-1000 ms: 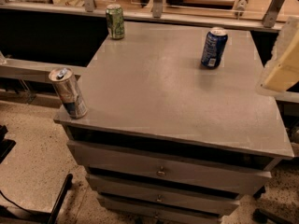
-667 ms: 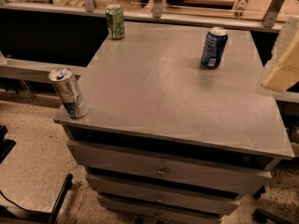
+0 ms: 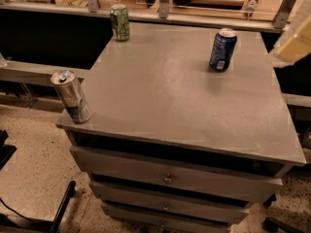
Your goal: Move pepsi can near redbull can
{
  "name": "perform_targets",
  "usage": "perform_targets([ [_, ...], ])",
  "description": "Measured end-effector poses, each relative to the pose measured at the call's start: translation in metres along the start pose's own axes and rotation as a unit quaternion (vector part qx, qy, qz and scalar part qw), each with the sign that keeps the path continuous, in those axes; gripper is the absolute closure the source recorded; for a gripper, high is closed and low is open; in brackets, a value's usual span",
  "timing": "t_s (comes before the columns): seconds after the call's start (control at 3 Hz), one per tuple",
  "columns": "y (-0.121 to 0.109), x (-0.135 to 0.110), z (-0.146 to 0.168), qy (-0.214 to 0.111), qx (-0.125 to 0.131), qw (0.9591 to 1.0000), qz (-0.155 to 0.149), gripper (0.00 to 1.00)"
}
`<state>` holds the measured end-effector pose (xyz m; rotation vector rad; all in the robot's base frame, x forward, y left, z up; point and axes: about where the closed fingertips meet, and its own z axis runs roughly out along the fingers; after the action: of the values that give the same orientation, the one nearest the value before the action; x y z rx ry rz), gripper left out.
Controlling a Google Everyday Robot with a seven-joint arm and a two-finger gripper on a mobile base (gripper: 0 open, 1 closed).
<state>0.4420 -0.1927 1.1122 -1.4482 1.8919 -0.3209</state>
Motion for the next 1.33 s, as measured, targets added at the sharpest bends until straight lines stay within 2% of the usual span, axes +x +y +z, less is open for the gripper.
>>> perform_targets([
  [0.33,-0.034,0.019,0.036,-0.031,0.023,0.9978,0.054,0.00],
  [0.67,-0.052,0.036,0.088,-0.067,0.040,0.9904,0.114,0.00],
  [1.0,-0.058,0.046,0.134,-0.106,0.060,0.9782,0.168,0.00],
  [1.33,-0.065,0.054,0.168,-0.136,0.085,0.9636,0.214,0.00],
])
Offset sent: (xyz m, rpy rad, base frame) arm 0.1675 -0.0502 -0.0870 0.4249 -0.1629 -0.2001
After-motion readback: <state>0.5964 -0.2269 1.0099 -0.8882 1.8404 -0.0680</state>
